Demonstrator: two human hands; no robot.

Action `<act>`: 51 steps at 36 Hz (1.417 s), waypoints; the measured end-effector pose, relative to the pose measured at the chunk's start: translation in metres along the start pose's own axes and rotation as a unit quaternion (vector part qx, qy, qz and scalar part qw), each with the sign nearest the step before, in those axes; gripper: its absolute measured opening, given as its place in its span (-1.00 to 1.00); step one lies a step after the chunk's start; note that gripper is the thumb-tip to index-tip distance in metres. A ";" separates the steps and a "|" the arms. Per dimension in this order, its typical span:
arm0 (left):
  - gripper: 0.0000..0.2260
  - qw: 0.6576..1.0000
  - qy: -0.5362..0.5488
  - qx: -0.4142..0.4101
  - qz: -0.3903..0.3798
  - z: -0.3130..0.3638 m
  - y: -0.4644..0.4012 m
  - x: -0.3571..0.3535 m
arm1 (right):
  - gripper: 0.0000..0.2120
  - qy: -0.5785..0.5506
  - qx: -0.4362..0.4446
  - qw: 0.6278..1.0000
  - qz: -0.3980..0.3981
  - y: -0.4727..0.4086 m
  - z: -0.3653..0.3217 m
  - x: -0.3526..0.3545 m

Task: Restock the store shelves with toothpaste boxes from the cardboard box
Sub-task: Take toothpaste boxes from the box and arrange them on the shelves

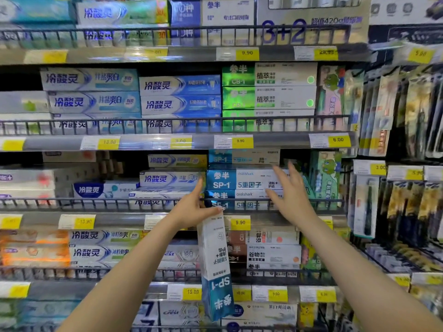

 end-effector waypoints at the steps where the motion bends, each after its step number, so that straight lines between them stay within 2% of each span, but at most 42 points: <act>1: -0.12 1.000 0.005 -0.002 -0.002 0.000 -0.001 0.000 | -0.43 -0.013 -0.008 1.000 0.015 0.000 0.000 0.000; 3: -0.15 1.000 0.015 -0.005 -0.006 -0.001 -0.001 -0.002 | -0.43 -0.041 -0.046 0.998 0.034 0.001 0.001 -0.003; 5: -0.16 1.000 0.028 -0.006 -0.011 -0.002 -0.002 -0.003 | -0.41 -0.075 -0.082 0.994 0.019 0.001 0.003 -0.005; 8: -0.18 0.998 0.054 -0.009 -0.019 -0.003 -0.002 -0.003 | -0.39 -0.105 -0.087 0.991 0.005 0.000 0.007 -0.008; 16: -0.18 0.995 0.096 -0.004 -0.029 -0.002 -0.006 0.000 | -0.34 -0.079 -0.098 0.992 -0.028 -0.004 0.014 -0.010; 22: -0.19 0.997 0.075 -0.019 -0.018 0.004 0.002 -0.002 | -0.32 -0.066 -0.106 0.992 -0.031 0.001 0.004 -0.004; 24: -0.17 0.997 0.068 -0.029 -0.003 0.003 0.008 -0.003 | -0.31 -0.050 -0.086 0.995 -0.006 0.010 -0.003 -0.002; 27: -0.18 0.993 0.103 -0.043 0.022 -0.002 0.020 -0.004 | -0.40 -0.040 0.007 0.998 0.049 0.034 -0.016 0.002; 28: -0.21 0.991 0.123 -0.050 0.029 -0.004 0.023 -0.004 | -0.44 -0.042 0.037 0.998 0.039 0.041 -0.020 0.000; 30: -0.29 0.985 0.155 -0.057 0.049 -0.004 0.026 -0.002 | -0.48 -0.054 0.060 0.995 -0.061 0.054 -0.028 -0.007; 32: -0.37 0.978 0.182 -0.060 0.078 0.000 0.026 0.002 | -0.45 -0.060 0.041 0.977 -0.199 0.061 -0.034 -0.018; 34: -0.44 0.972 0.204 -0.062 0.100 0.004 0.028 0.004 | -0.41 -0.061 0.015 0.954 -0.292 0.067 -0.039 -0.026; 37: -0.55 0.959 0.246 -0.074 0.115 0.008 0.035 0.005 | -0.42 -0.118 -0.038 0.920 -0.373 0.077 -0.041 -0.034; 40: -0.63 0.942 0.295 -0.079 0.139 0.010 0.041 0.007 | -0.59 -0.180 -0.070 0.890 -0.414 0.086 -0.039 -0.035; 43: -0.69 0.933 0.328 -0.076 0.131 0.007 0.047 0.007 | -0.70 -0.263 -0.113 0.882 -0.375 0.090 -0.035 -0.030; 47: -0.69 0.934 0.342 -0.059 0.078 -0.009 0.053 0.007 | -0.79 -0.327 -0.169 0.898 -0.241 0.085 -0.021 -0.020; 49: -0.76 0.933 0.354 -0.059 0.025 -0.015 0.059 0.006 | -0.74 -0.349 -0.172 0.904 -0.179 0.084 -0.018 -0.011; 51: -0.80 0.947 0.313 -0.059 -0.033 -0.018 0.066 0.004 | -0.64 -0.346 -0.181 0.913 -0.118 0.084 -0.015 -0.002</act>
Point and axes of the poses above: each hand's wrist, its own y-axis away from the middle knuckle, its own x-axis out of the back of the hand, z = x × y, the point moved 2 cm from there along -y, towards the middle knuckle, and after that the axes turned 11 degrees about -z, right-handed, at the moved point
